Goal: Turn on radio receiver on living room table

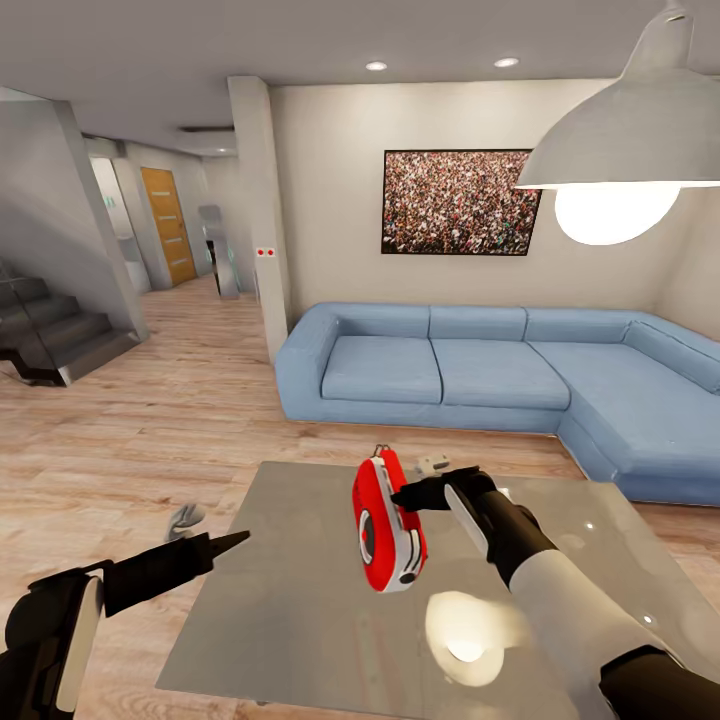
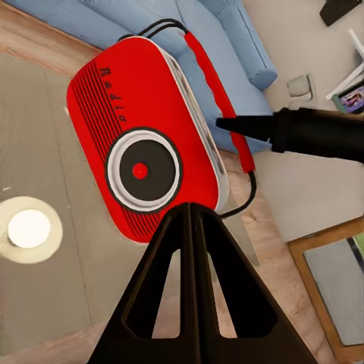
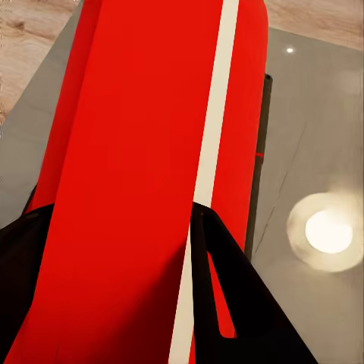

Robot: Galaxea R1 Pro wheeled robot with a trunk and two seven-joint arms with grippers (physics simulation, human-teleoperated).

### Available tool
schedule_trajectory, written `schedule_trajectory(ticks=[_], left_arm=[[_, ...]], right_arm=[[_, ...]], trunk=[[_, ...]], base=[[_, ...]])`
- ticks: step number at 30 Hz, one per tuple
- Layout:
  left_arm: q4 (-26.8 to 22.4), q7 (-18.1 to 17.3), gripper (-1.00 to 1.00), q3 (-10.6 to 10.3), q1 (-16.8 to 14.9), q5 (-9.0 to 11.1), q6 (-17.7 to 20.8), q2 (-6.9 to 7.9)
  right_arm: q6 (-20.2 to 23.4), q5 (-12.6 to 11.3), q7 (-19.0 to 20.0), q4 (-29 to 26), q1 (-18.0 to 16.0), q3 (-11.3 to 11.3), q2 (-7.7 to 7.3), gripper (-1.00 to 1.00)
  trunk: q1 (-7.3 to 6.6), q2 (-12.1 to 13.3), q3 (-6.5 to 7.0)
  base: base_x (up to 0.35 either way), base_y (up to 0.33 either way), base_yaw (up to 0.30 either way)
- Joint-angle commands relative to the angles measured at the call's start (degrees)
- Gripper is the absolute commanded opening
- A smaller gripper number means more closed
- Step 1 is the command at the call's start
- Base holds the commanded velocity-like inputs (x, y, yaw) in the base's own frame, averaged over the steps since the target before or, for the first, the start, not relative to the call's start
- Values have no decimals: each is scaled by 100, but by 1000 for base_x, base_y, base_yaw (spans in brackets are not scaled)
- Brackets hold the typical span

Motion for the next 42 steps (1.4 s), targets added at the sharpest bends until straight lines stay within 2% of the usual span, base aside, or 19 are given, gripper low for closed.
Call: schedule_trajectory(ticks=[1,8,12,15,19,23,34,39,42], left_arm=[[1,3,-100,5,0,-1,-2,0],[2,5,-100,101,0,2,-5,-5],[3,-15,-100,109,-2,18,-5,-7],[2,-34,-100,111,-1,42,4,-8],[4,-45,-100,111,-2,297,3,-3],[6,-47,-100,111,0,426,-4,25],[11,-68,-100,95,0,481,7,85],[67,-69,-100,79,-2,474,-1,69],[90,-69,-100,70,-4,473,-4,66]], right_arm=[[2,-28,9,-1,-1,0,-8,-100],[1,-27,116,29,-1,18,-145,-100],[1,13,659,62,-1,30,-187,-100],[-6,201,1037,200,-1,41,-196,-100],[-25,457,1395,309,-1,33,-198,-100],[-32,527,1487,330,-1,20,-202,-100],[-100,523,1609,324,-1,-16,-234,-100],[-374,517,2549,318,-1,-30,-239,-100],[-595,512,2781,317,-1,-35,-238,-100]], trunk=[[0,-1,1],[0,-1,1],[0,-1,1],[0,-1,1],[0,-1,1],[0,-1,1],[0,-1,1],[0,-1,1],[0,-1,1]], base=[[0,0,0],[0,0,0],[0,0,0],[0,0,0],[0,0,0],[0,0,0],[0,0,0],[0,0,0],[0,0,0]])
